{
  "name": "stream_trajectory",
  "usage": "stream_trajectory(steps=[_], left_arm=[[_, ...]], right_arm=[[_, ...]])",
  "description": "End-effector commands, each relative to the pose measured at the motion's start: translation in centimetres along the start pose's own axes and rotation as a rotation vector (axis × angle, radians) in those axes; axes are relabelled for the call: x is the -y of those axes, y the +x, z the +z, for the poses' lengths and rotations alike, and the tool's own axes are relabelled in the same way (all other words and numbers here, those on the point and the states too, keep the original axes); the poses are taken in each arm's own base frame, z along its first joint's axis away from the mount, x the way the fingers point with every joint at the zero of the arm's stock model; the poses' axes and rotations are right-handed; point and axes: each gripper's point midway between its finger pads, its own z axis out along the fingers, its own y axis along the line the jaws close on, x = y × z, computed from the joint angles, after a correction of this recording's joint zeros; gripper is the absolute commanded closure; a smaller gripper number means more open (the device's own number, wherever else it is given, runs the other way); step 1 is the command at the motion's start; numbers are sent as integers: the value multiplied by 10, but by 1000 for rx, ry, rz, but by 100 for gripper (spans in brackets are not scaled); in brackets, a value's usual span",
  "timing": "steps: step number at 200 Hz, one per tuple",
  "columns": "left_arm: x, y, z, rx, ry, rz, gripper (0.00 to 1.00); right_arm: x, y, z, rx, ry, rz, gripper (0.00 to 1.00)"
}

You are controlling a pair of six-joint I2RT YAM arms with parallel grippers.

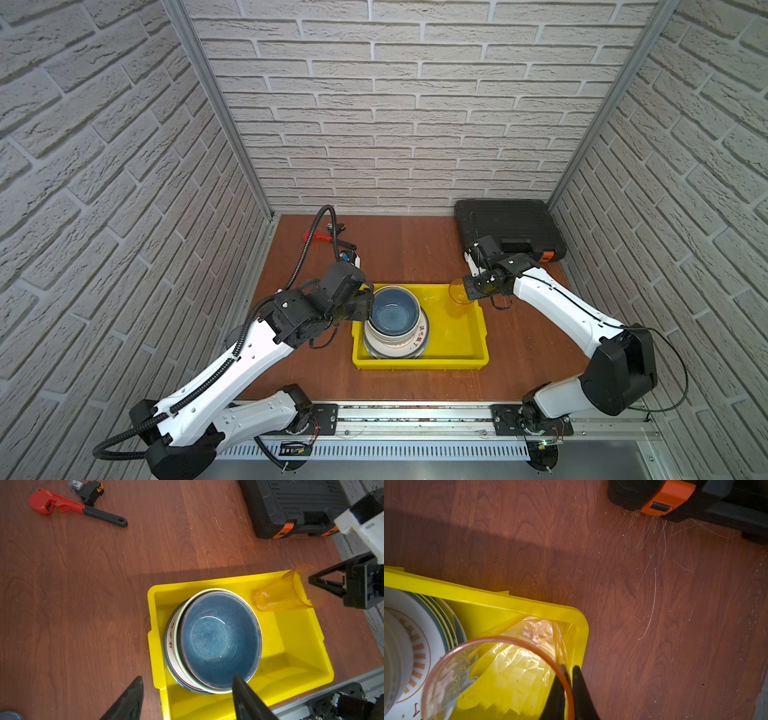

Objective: Place the mixed dishes into the plastic bin
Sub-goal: 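Lower the pink cup into the bin with the right while the left withdraws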

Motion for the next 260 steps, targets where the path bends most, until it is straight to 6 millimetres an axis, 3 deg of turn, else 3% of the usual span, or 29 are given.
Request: stream_trajectory(steps=[1,128,142,195,219,260], left_arm=[[-3,0,0,-5,-12,8,32],[-21,4,-5,1,-76,-8,32],[-27,5,-6,-7,-102,-16,32],[-93,19,-16,-95,-301,-124,30],[-126,29,-26,-123,-406,-199,30],[-182,42,-49,-141,-629,-310,31]], right_arm=[[2,-15,2,65,2,32,94],[0,-11,-4,67,-20,31,78],[-1,-12,-9,75,-28,33,71],[-2,-18,-48,155,-84,33,44],[-6,-26,-65,206,-123,22,41],[-19,-31,-72,214,-193,-4,41]])
